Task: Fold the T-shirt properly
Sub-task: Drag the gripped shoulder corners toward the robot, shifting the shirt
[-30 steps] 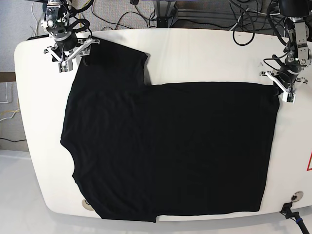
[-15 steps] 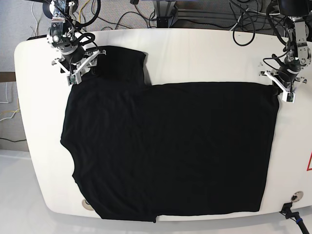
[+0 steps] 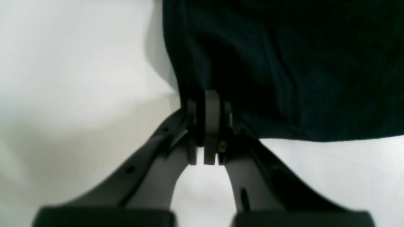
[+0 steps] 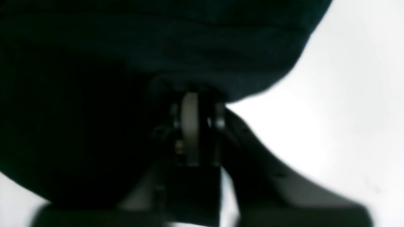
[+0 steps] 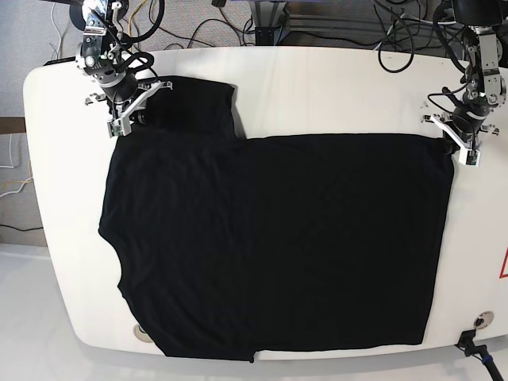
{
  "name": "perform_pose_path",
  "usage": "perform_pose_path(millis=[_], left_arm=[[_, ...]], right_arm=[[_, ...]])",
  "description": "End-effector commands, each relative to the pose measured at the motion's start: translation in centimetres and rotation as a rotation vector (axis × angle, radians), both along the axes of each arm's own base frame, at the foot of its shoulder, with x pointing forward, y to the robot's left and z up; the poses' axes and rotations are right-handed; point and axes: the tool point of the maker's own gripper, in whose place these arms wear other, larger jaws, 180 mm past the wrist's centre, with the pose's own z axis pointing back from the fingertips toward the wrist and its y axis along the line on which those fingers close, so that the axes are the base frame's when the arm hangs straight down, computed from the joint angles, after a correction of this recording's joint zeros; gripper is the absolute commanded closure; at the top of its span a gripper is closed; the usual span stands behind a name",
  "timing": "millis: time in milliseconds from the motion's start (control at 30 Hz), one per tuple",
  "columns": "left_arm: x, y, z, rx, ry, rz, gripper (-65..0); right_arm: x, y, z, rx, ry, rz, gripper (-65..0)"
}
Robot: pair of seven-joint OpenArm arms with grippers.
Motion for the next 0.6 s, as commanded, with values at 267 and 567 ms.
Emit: perform_pose_path(millis=[267,567], left_arm=[[-1.6,1.0,1.6,0.068,0.028,-0.027,0.0],[-3.9,2.0,6.5,0.082,-0.057,-0.020,0.0]], right_arm=[[-1.1,-0.4,2.9,-0.050,-0.004,0.036,0.0],[-4.6,-4.2,5.5,-0.126,-0.012,-0.032,0.0]])
